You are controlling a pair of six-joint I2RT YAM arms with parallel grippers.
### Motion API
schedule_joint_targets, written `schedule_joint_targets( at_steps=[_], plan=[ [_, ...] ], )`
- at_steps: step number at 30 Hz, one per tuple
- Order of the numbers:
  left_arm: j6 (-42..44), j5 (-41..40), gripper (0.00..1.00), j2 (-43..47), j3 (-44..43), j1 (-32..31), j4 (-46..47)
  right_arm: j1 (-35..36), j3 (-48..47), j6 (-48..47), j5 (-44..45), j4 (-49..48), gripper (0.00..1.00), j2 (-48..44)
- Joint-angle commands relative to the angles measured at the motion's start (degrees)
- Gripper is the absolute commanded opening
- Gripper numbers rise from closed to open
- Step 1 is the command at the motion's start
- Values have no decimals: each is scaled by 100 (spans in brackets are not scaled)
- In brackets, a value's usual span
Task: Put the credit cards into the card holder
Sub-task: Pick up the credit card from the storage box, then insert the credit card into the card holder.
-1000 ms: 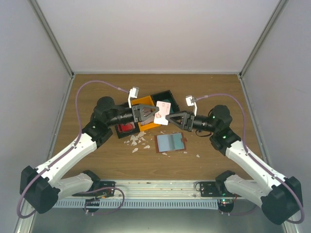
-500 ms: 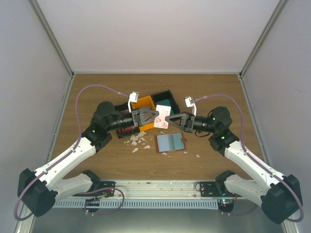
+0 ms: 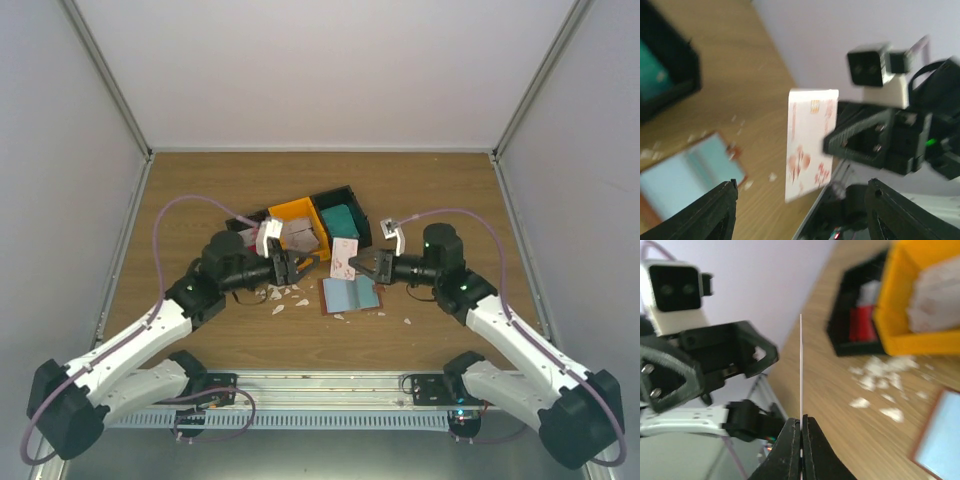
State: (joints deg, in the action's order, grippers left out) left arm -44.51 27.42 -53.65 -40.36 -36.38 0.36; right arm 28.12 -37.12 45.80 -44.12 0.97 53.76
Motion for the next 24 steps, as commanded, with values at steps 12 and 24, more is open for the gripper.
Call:
schedule_joint_targets(
  at_steps=[12,24],
  plan=[
    [265,-825,70,-1933,865,-728,820,-763,382,-1632,1592,1539,2,1428],
    [565,-832,70,-2871,792,-756,1481,-769,1124,-1833,992,67,0,1723]
  ],
)
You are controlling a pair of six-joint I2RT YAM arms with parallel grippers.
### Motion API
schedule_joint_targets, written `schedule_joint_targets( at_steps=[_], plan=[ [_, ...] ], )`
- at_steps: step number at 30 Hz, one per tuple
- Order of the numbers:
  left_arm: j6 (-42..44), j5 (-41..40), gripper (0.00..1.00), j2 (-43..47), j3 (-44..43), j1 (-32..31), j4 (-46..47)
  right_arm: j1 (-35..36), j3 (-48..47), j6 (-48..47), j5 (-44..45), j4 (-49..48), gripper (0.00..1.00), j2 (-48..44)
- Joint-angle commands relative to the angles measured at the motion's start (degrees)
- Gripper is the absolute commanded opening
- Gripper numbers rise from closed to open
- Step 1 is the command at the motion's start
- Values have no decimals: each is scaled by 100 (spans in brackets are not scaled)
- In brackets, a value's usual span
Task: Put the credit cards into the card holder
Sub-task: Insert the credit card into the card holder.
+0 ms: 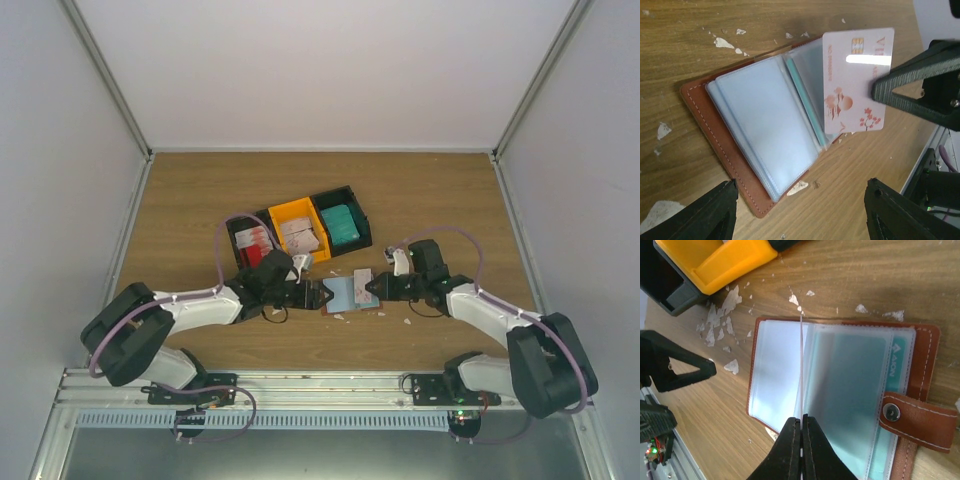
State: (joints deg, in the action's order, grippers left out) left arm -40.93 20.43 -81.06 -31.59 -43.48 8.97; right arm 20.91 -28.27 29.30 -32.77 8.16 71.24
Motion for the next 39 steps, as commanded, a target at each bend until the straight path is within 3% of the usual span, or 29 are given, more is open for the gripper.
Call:
schedule_joint_targets(
  at_steps=[1,11,17,27,33,39],
  plan=[
    [220,-132,70,-180,-75,-54,649,-50,243,-206,-35,-660,1,37],
    [223,-909,62,-458,-125,-207,291,-171,57,-232,-1396,-940,0,1108],
    [243,-1532,49,-628,-308,-336,-181,-243,-129,-116,-1521,-840,0,1662],
    [231,-2339,47,-1130,-653,-631,-586,-265,294,814,-1399,-1457,1,1694],
    [141,-2474,33,-1312,-751,-761,-786,-266,613,1378,-1372,-1966,1,1651],
    [21,-2500,25,-1404,-731,-834,-820,-265,779,1817,-1300,-2288,0,1605]
  ],
)
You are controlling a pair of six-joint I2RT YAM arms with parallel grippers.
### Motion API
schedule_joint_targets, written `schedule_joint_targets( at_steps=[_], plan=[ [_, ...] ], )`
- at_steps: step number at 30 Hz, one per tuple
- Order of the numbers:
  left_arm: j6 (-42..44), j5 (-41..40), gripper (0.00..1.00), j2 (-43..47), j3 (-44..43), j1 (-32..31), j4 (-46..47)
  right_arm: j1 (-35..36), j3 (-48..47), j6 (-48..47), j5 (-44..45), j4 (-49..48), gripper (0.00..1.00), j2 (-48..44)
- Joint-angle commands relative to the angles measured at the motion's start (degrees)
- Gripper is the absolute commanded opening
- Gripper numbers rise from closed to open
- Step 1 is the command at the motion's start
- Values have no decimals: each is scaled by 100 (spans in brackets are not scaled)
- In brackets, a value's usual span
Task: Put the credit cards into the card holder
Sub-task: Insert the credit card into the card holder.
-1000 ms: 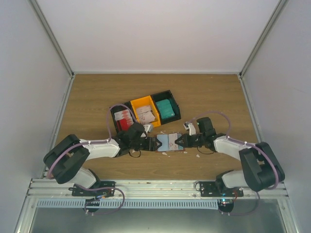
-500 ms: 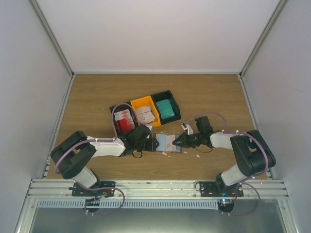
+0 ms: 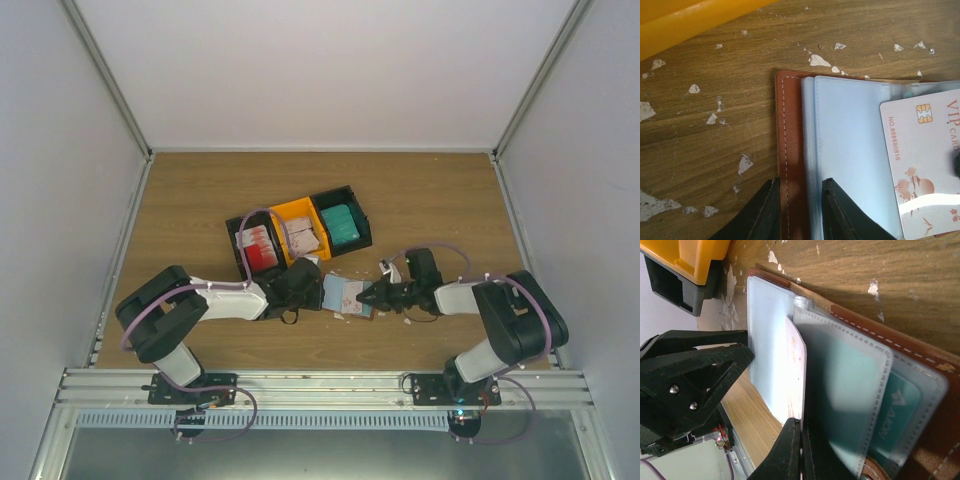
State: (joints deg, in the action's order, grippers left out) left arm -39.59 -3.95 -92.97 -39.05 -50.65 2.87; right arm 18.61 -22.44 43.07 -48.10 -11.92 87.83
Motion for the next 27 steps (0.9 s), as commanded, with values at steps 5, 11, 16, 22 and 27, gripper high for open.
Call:
schedule_joint_targets(
  at_steps=[5,11,16,22,27],
  plan=[
    [-207,-114,23,-248,36,-146,-237,-35,453,770,574,-483,1,-506],
    [-208,-61,21,-265,48,-149,-219,-34,513,829,696,-417,1,-676],
    [-215,34,21,-307,60,-160,-141,-23,497,912,348,-793,1,-239],
    [-231,117,20,-359,72,-190,-90,106,527,1200,29,-1450,0,137],
    [-233,181,20,-357,101,-206,-17,256,460,1238,117,-1677,0,447]
  ],
)
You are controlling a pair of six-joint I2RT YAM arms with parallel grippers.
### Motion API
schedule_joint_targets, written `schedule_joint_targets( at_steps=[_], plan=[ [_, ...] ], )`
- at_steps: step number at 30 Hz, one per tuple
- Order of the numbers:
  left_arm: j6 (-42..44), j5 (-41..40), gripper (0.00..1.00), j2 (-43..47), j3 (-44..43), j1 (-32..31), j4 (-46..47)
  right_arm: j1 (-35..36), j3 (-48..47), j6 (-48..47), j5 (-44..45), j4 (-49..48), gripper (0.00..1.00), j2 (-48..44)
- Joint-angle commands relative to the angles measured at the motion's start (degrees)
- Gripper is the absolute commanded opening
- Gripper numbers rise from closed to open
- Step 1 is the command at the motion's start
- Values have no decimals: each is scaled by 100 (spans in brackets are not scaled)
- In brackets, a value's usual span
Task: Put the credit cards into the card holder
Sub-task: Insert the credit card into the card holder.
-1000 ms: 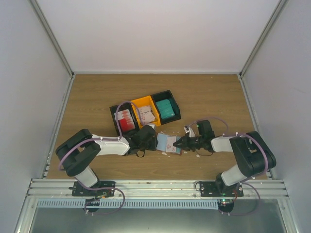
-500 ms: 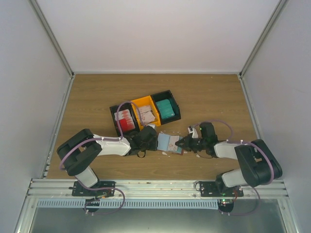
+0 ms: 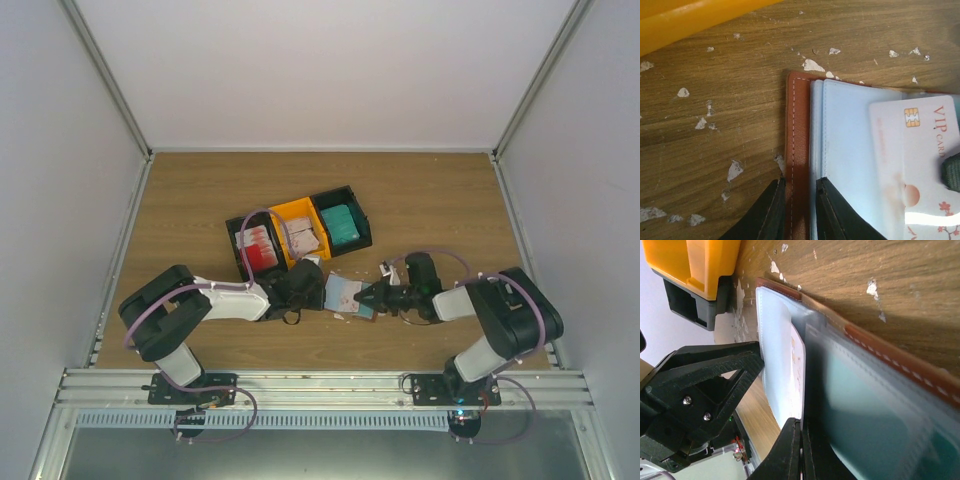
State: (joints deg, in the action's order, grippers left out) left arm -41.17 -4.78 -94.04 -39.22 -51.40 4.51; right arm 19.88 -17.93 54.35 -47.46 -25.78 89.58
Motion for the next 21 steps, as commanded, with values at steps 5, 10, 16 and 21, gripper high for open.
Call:
schedule_joint_targets(
  at_steps=[5,10,16,21],
  plan=[
    [-89,310,19,-246,166,-140,-140,238,20,269,260,-713,1,517],
    [-105,320,18,-230,203,-143,-130,341,-4,335,562,-917,0,588],
    [-119,336,17,-208,248,-138,-92,410,57,409,764,-1014,1,572],
    [-137,421,17,-200,266,-143,-23,586,67,662,715,-1298,2,738]
  ],
)
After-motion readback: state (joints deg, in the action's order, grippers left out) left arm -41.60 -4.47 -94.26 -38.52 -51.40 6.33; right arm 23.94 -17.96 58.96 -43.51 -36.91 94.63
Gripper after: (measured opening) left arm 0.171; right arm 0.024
